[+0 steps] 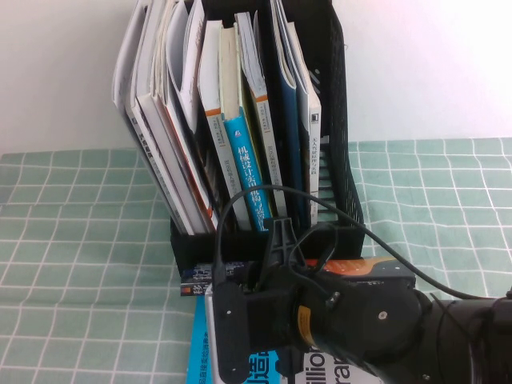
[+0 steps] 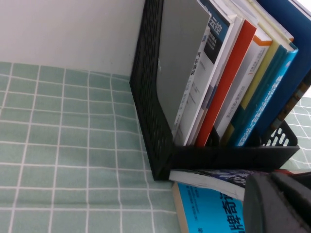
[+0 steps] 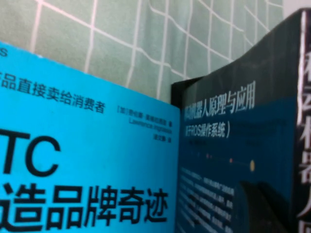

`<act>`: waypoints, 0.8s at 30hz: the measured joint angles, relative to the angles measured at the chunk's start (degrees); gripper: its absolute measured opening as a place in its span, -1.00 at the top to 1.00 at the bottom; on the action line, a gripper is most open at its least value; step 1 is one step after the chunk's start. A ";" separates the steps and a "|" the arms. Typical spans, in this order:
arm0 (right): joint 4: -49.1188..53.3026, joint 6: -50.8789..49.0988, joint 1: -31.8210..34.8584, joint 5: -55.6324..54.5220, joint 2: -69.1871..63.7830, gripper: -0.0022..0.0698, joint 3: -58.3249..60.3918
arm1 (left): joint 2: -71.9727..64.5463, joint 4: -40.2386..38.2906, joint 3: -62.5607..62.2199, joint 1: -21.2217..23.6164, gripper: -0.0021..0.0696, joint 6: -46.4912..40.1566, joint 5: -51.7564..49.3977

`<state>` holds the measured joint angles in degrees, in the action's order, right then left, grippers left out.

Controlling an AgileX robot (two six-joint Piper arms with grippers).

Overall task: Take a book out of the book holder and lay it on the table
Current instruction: Place the picked book on the book

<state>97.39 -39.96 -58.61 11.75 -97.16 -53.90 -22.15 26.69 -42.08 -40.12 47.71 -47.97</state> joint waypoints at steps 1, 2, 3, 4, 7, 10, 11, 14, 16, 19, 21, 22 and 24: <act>-0.23 0.00 0.00 -0.11 -0.14 0.57 -0.10 | 0.00 -0.19 0.00 0.00 0.95 0.00 0.00; -0.23 0.00 0.00 -0.20 -0.26 0.57 -0.10 | 0.00 -0.58 0.00 0.00 0.95 -0.02 0.00; -0.33 0.00 0.00 -0.24 -0.36 0.57 -0.21 | 0.00 -0.87 0.00 0.00 0.95 -0.02 0.00; -0.63 0.11 0.00 -0.35 -0.41 0.57 -0.33 | 0.00 -1.03 0.00 0.00 0.95 -0.13 0.00; -2.94 0.33 0.00 -1.31 -0.41 0.57 -0.33 | 0.00 -1.26 0.00 0.00 0.95 -0.13 0.00; -7.18 0.69 0.00 -2.24 -0.49 0.57 -0.33 | 0.00 -1.26 0.00 0.00 0.95 -0.25 0.00; -8.35 0.86 0.00 -2.33 -0.49 0.57 -0.33 | 0.00 -1.36 0.00 0.00 0.95 -0.58 0.00; -12.51 1.01 0.00 -2.37 -0.49 0.40 -0.33 | 0.00 -1.62 0.00 0.00 0.95 -1.09 0.00; -14.94 1.01 0.00 -2.37 -0.49 0.17 -0.33 | 0.00 -1.71 0.00 0.00 0.95 -1.12 0.00; -18.27 1.01 0.00 -1.92 -0.49 -0.18 -0.33 | 0.00 -2.06 0.00 0.00 0.95 -1.24 0.00; -19.91 1.01 -0.04 -1.69 -0.49 -0.29 -0.33 | 0.00 -2.10 0.00 0.00 0.95 -1.83 0.00; -20.51 1.01 -0.14 -1.43 -0.49 -0.32 -0.33 | 0.00 -2.10 0.00 0.00 0.95 -2.28 0.00; -21.17 1.01 -0.79 -1.10 -0.49 -0.34 -0.33 | 0.00 -2.19 0.00 0.00 0.95 -2.65 0.00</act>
<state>76.22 -38.95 -59.40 10.65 -97.65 -54.23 -22.15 24.49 -42.08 -40.12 45.06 -47.97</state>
